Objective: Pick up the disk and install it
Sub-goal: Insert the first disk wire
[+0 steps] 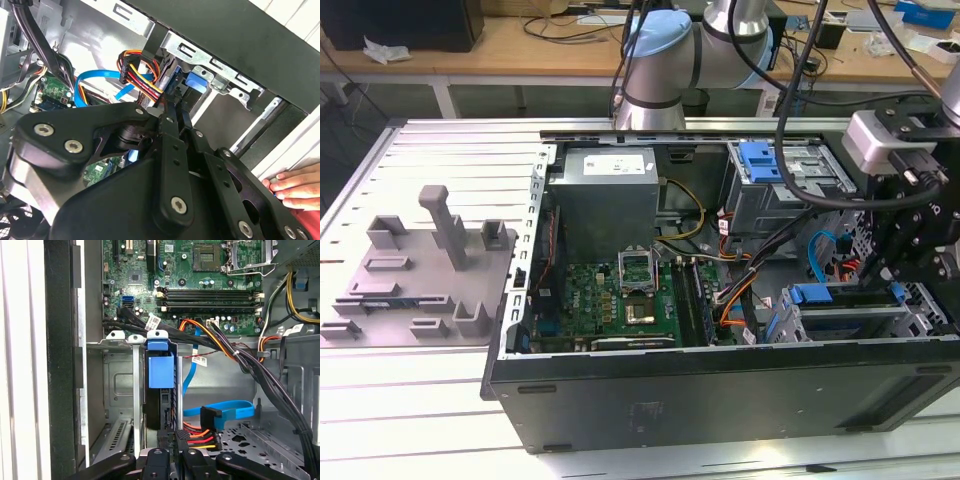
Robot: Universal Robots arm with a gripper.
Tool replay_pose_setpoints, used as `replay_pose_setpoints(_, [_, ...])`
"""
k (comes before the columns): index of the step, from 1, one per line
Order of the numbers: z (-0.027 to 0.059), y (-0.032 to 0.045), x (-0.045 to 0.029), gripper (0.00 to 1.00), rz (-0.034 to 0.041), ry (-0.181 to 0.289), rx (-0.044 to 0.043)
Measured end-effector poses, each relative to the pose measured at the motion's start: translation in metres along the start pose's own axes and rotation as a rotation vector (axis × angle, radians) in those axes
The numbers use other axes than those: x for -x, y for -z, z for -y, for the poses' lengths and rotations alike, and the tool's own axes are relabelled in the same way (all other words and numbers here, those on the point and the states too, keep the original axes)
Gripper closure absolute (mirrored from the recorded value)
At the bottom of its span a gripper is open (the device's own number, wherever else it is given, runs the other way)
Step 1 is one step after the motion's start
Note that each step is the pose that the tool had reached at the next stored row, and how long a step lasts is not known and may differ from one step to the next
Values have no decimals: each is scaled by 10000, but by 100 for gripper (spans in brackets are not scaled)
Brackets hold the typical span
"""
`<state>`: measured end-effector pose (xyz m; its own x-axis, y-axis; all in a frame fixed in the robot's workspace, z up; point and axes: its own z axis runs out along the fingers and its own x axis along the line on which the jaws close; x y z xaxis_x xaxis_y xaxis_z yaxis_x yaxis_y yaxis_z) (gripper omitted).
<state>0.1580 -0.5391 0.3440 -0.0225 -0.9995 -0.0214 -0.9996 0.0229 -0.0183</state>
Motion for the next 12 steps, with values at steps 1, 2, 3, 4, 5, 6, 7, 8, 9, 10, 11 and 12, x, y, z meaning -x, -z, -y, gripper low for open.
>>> replay_pose_setpoints(1, [0,-2,0,83,0,0,0])
replay_pose_setpoints(2, [0,-5,0,83,0,0,0])
replay_pose_setpoints(3, [0,-8,0,83,0,0,0])
replay_pose_setpoints(4, [0,-12,0,83,0,0,0])
replay_pose_setpoints(5, [0,-15,0,83,0,0,0])
replay_pose_setpoints(6, [0,-17,0,83,-1,0,0])
replay_pose_setpoints(7, [0,-20,0,83,0,0,0])
replay_pose_setpoints(8, [0,-22,0,83,-1,0,0])
replay_pose_setpoints(9, [0,-24,0,83,-1,0,0])
replay_pose_setpoints(10, [0,-27,0,83,0,0,0])
replay_pose_setpoints(11, [0,-29,-1,83,-1,0,0])
replay_pose_setpoints(12, [-1,-33,-1,83,-1,0,0])
